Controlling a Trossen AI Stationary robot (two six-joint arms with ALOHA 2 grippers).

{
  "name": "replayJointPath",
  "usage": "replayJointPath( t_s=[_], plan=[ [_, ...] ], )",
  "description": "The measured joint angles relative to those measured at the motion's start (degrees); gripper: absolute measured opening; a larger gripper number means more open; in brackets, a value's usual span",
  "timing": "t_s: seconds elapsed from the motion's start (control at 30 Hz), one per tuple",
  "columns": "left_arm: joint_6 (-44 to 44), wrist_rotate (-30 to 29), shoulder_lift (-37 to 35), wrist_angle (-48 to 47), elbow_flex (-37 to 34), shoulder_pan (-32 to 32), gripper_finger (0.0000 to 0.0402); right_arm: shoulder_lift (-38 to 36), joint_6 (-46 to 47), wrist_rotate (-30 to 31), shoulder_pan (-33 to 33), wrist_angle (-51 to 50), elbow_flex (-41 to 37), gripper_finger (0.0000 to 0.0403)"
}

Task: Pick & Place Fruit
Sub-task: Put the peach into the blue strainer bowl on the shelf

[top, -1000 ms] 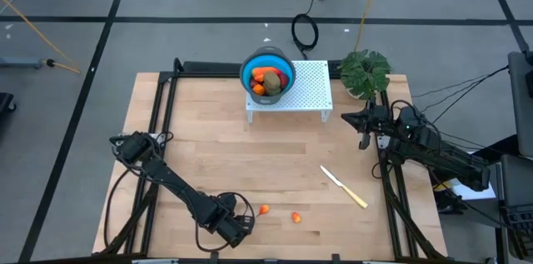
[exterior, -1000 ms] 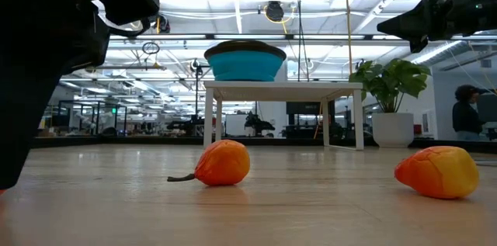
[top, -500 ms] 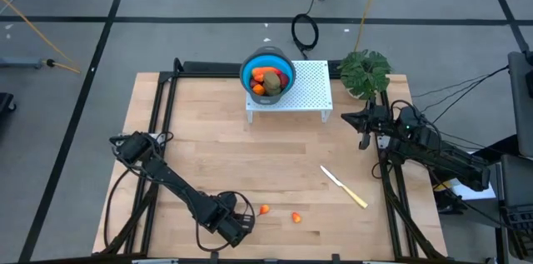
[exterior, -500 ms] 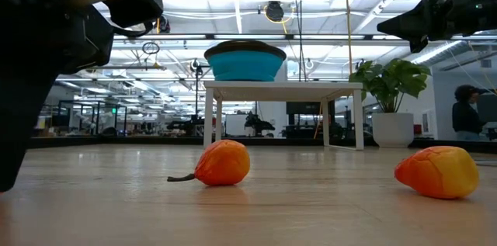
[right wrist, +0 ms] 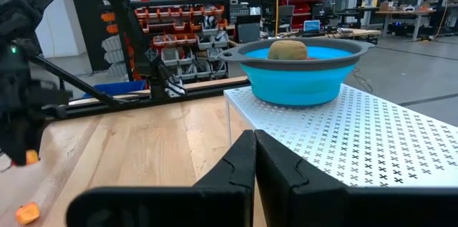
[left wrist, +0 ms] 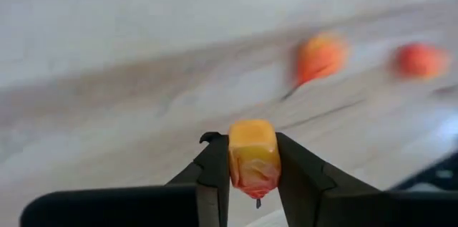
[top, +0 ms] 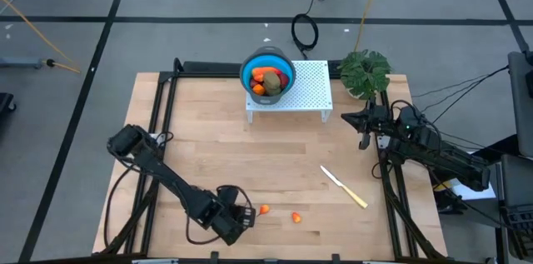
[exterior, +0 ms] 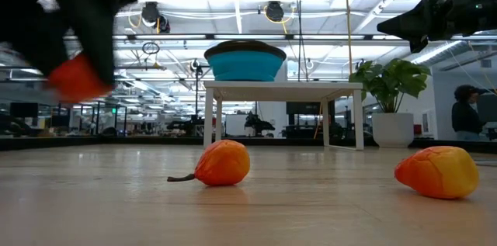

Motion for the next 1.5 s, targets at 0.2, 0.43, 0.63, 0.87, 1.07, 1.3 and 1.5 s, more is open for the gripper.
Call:
replayJointPath(
  t_s=[0.2,0.43,0.63,0.87,1.07,1.3,1.5],
  plan=[
    [8.46,-16.61,-4.77,3.62,0.02,0.01,0.0082,0.0,0.0,0.0,0.0,0.03,0.0,0.0],
    [31.0,-32.16,-6.35,16.14,0.02,0.02,0.0082,0.0,0.0,0.0,0.0,0.04,0.01,0.0],
    [51.46,-35.23,-6.35,26.21,0.02,0.56,0.0082,0.0,0.0,0.0,0.0,0.03,0.0,0.0],
    [73.62,-36.79,-6.35,39.5,0.02,2.94,0.0082,0.0,-1.84,0.0,0.01,0.03,0.01,0.0],
    [92.17,-29.2,-6.35,47.33,0.02,5.99,0.0082,0.0,-4.26,0.0,0.0,0.03,0.0,0.0],
    [101.36,-23.56,-6.35,49.81,0.02,8.34,0.0082,0.0,-4.31,0.02,0.01,0.03,0.01,0.0],
    [101.19,-23.27,-6.32,49.79,0.02,9.11,0.0083,0.0,-4.31,0.0,0.0,0.04,0.02,0.0]
  ],
)
